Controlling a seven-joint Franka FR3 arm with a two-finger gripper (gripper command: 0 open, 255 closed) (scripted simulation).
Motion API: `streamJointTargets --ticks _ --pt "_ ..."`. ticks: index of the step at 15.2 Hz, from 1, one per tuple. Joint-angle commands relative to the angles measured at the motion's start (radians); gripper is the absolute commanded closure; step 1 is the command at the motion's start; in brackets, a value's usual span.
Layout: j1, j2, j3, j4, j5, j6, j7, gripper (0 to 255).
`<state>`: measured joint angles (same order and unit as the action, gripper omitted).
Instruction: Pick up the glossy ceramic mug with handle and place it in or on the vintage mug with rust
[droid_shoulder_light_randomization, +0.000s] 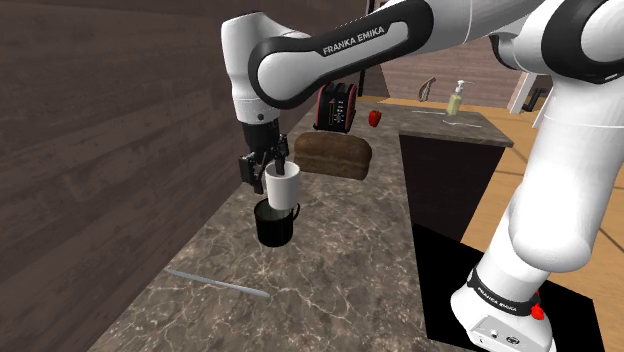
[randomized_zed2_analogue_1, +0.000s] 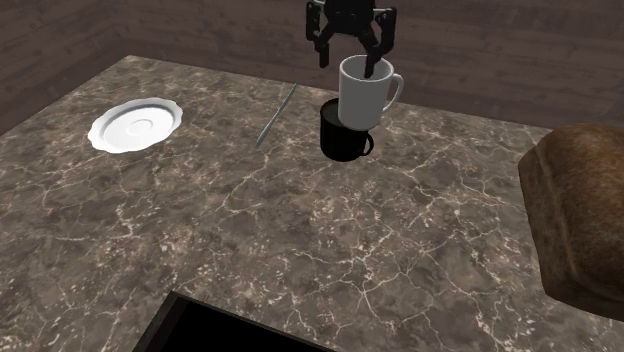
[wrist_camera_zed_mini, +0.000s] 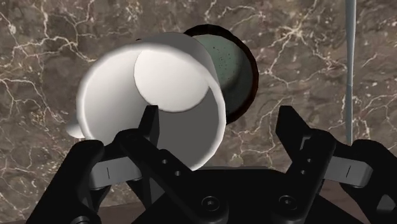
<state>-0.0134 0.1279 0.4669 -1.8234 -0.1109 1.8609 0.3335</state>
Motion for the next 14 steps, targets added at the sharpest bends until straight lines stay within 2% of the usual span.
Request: streamJointTargets --ticks 1,2,6,14 --pt "0.000 0.000 0.000 0.000 0.000 0.000 0.000 0" --pt "0.000 -0.001 0.000 -0.002 0.001 0.001 -0.001 0" --pt "0.005 -0.005 0.005 0.121 0.006 -0.125 -0.005 0" --pt "0.005 -0.005 0.005 0.120 0.006 -0.125 -0.005 0"
